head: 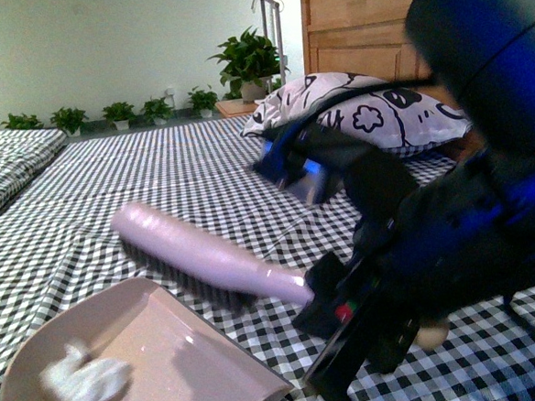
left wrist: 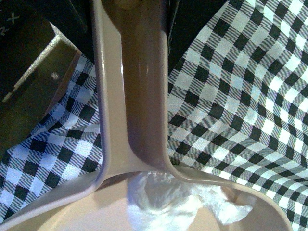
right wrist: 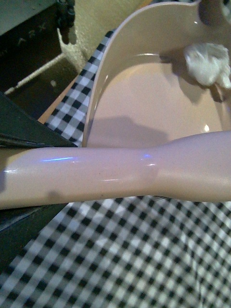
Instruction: Clean up trash
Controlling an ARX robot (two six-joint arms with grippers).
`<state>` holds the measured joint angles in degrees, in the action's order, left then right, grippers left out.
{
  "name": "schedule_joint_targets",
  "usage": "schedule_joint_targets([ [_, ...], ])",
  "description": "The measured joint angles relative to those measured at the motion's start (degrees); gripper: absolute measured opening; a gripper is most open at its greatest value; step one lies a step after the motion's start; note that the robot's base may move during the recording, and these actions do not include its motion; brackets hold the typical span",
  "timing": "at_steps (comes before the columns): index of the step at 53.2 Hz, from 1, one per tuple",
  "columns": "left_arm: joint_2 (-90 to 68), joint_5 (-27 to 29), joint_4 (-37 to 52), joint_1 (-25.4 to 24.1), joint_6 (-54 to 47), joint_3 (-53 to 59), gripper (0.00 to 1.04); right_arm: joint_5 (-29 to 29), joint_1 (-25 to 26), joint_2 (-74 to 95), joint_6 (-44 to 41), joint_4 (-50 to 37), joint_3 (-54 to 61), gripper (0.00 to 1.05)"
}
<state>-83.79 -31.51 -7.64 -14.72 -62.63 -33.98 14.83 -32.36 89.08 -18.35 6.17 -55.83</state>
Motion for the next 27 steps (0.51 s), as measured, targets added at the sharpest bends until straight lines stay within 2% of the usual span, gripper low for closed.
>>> schedule_joint_targets([
  [10,0.0,0.0,0.0,0.0,-0.1,0.0,0.27,-3.6,7.7,-1.3,0.7,-3.1,0.6,0.2],
  [19,0.0,0.0,0.0,0.0,-0.1,0.0,0.27,-5.5,14.1,-1.9,5.8,-12.3,6.4,0.2],
  [23,0.5,5.7,9.3,0.7,4.0,2.3,0.27,-4.5,18.2,-4.0,7.8,-15.1,10.4,0.2],
  [27,1.3,8.1,16.2,1.0,10.4,2.6,0.27,-3.6,21.2,-6.9,8.8,-17.3,13.0,0.2],
])
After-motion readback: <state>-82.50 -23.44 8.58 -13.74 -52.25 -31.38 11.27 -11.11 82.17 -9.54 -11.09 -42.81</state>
